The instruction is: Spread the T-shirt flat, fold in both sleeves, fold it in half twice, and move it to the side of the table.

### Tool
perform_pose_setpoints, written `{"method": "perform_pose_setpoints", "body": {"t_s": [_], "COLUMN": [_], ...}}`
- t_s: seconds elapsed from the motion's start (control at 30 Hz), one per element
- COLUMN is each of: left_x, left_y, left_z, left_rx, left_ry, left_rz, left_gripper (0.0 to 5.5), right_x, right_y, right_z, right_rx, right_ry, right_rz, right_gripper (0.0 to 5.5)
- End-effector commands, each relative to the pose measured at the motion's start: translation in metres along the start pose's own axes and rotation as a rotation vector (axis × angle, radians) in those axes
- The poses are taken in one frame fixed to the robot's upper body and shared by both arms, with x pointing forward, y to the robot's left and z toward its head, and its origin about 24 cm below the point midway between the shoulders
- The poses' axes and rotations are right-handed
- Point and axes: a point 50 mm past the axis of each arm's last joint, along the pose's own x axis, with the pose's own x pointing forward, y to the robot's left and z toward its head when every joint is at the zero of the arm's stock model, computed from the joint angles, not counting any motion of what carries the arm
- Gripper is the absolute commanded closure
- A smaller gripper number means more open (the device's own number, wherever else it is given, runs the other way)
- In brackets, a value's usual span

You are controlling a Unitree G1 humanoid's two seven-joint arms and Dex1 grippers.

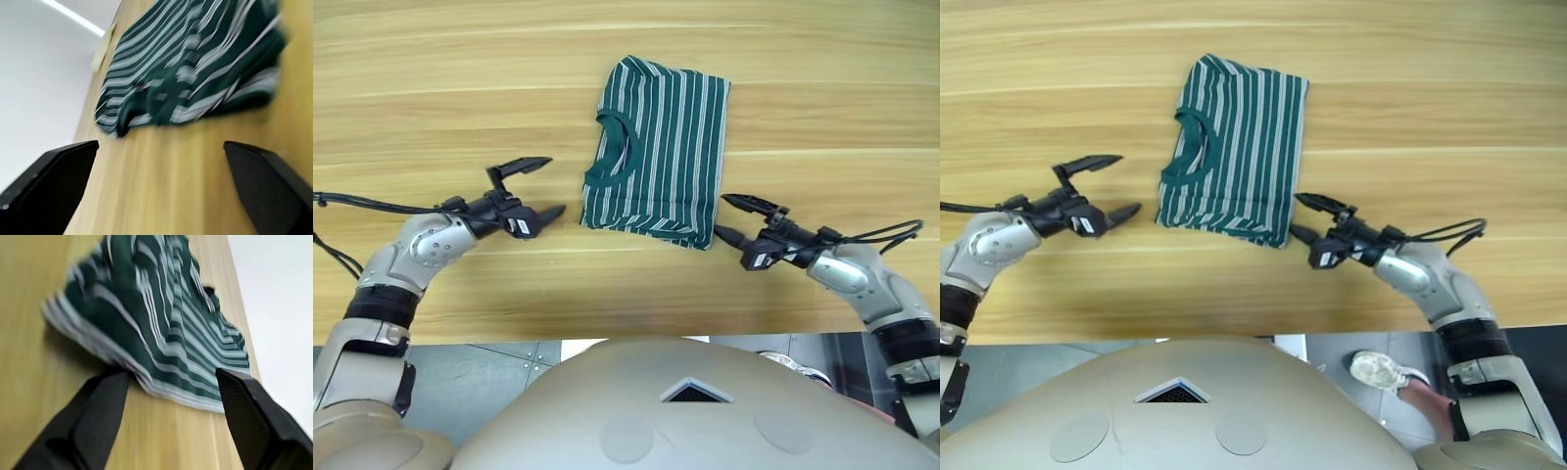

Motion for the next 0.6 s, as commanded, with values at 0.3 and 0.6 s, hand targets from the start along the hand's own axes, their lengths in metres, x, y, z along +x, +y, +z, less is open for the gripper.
{"method": "perform_pose_setpoints", "body": {"t_s": [0.3,0.6], "left_x": [0.021,0.028], "left_y": [-0.031,-0.031], "left_z": [-0.002,-0.022], "left_rx": [-0.077,-0.046], "left_ry": [-0.017,0.055], "left_rz": [-0.396,-0.481], "left_gripper": [0.73,0.73], "right_x": [0.007,0.002], "right_y": [0.02,0.023], "right_z": [-0.004,-0.001], "right_rx": [0.027,0.036], "right_ry": [0.027,0.021], "right_rz": [0.148,0.178], "right_gripper": [2.27,2.27]}}
